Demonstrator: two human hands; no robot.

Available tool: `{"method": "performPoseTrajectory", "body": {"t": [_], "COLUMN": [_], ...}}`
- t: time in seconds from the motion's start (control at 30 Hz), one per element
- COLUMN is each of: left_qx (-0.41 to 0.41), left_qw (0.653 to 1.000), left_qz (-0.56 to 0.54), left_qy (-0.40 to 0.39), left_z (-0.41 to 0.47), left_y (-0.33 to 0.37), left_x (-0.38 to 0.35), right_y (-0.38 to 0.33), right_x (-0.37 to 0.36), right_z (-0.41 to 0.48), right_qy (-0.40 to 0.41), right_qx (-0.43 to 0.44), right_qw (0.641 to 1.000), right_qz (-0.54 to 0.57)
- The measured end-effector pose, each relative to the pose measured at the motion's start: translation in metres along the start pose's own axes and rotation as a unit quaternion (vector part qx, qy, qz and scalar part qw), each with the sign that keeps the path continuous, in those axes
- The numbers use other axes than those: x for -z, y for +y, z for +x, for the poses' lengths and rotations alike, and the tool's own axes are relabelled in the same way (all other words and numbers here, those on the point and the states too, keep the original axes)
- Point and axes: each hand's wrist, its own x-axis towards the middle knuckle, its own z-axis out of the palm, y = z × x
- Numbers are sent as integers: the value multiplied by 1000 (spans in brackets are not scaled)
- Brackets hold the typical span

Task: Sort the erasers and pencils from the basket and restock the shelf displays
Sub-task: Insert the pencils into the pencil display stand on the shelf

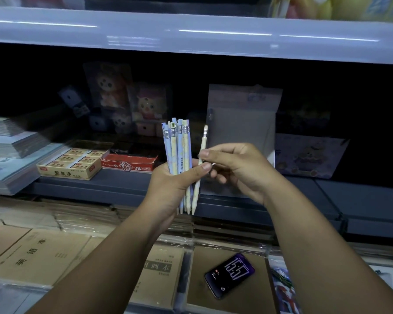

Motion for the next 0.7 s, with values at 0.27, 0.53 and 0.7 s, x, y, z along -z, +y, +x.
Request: {"method": "performPoseTrajectory", "body": {"t": [0.27,0.53,0.7], "left_qx": [43,39,60], "left_qw": [999,999,998], "left_qz": [9,9,2], "left_qy": [10,14,27], "left_z": [0,0,1], "left_y": [-16,-18,-21], "left_x": [-13,-12,-3], "right_y": [-5,-2,-5], "right_x": [25,27,38], "right_z": [-3,-6,4], "right_qy": [114,43,197], "right_qx": [32,-17,62], "right_qw": [992,999,978], "right_qz": [46,20,16]}}
